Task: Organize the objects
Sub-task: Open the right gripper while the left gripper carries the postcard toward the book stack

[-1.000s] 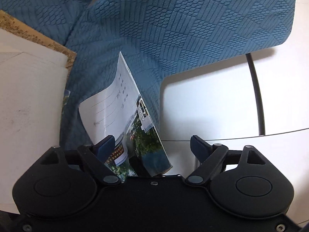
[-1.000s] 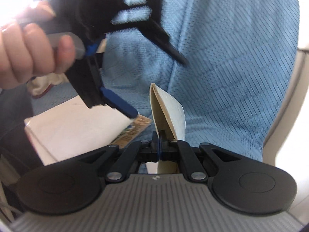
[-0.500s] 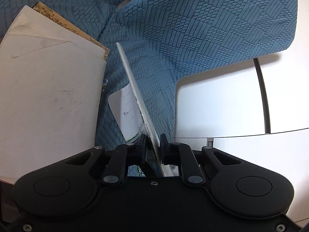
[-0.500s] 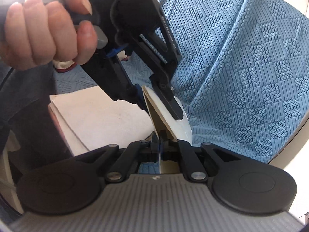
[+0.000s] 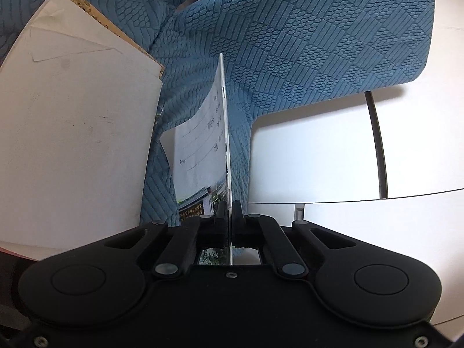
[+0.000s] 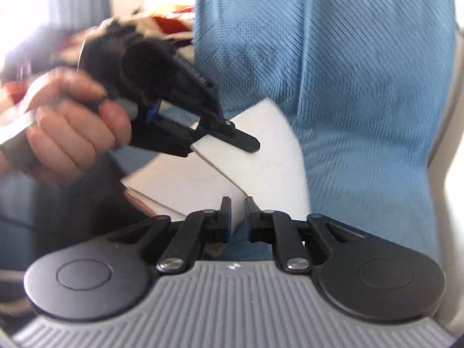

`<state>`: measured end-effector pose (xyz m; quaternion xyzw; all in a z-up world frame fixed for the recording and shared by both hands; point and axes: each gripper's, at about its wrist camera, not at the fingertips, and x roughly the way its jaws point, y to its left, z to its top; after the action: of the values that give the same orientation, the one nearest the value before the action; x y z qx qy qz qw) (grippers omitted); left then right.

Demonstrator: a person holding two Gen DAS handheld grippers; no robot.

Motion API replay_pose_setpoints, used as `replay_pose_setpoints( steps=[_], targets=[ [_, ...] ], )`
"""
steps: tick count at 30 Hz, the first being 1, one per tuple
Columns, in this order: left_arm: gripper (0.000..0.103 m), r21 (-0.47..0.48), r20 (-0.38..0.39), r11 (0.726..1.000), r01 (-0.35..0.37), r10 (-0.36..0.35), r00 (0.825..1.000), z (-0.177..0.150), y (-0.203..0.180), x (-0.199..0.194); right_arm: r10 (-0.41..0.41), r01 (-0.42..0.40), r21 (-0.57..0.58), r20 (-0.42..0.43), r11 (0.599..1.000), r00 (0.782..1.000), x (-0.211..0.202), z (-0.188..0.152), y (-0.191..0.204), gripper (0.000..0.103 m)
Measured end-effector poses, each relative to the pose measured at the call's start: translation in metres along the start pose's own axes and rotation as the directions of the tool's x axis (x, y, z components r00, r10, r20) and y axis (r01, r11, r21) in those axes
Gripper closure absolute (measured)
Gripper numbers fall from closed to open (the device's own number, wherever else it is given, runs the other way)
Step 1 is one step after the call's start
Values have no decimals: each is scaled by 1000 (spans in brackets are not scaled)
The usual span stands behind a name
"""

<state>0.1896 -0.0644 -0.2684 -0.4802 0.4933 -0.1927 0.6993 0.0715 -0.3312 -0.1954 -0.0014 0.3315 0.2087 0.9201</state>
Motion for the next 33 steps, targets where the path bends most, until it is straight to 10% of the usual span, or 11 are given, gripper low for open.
replay_pose_setpoints(
  steps=[5, 8, 19, 24, 30, 33],
  targets=[
    [102, -9, 5, 1000, 14, -14, 1000, -1, 6, -5, 129, -141, 403, 55, 904, 990, -17, -13, -22, 79],
    [102, -1, 3, 1000, 7, -7, 1000, -2, 9, -7, 192, -236, 614, 138, 753, 972, -15, -27, -34, 40],
    [102, 8, 10, 1000, -2, 2, 1000, -8, 14, -15, 234, -425, 883, 378, 201, 896, 17, -58, -49, 27],
    [102, -12, 19, 1000, 16, -16, 1000, -9, 17, -22, 165, -346, 934, 329, 91, 930, 32, -70, -48, 27],
    [102, -22, 26, 999, 32, -32, 999, -10, 23, -30, 43, -282, 958, 280, 50, 959, 53, -79, -58, 28],
    [101, -22, 34, 999, 36, -35, 999, -9, 26, -35, 13, -251, 967, 251, 39, 968, 63, -83, -61, 51]
  ],
)
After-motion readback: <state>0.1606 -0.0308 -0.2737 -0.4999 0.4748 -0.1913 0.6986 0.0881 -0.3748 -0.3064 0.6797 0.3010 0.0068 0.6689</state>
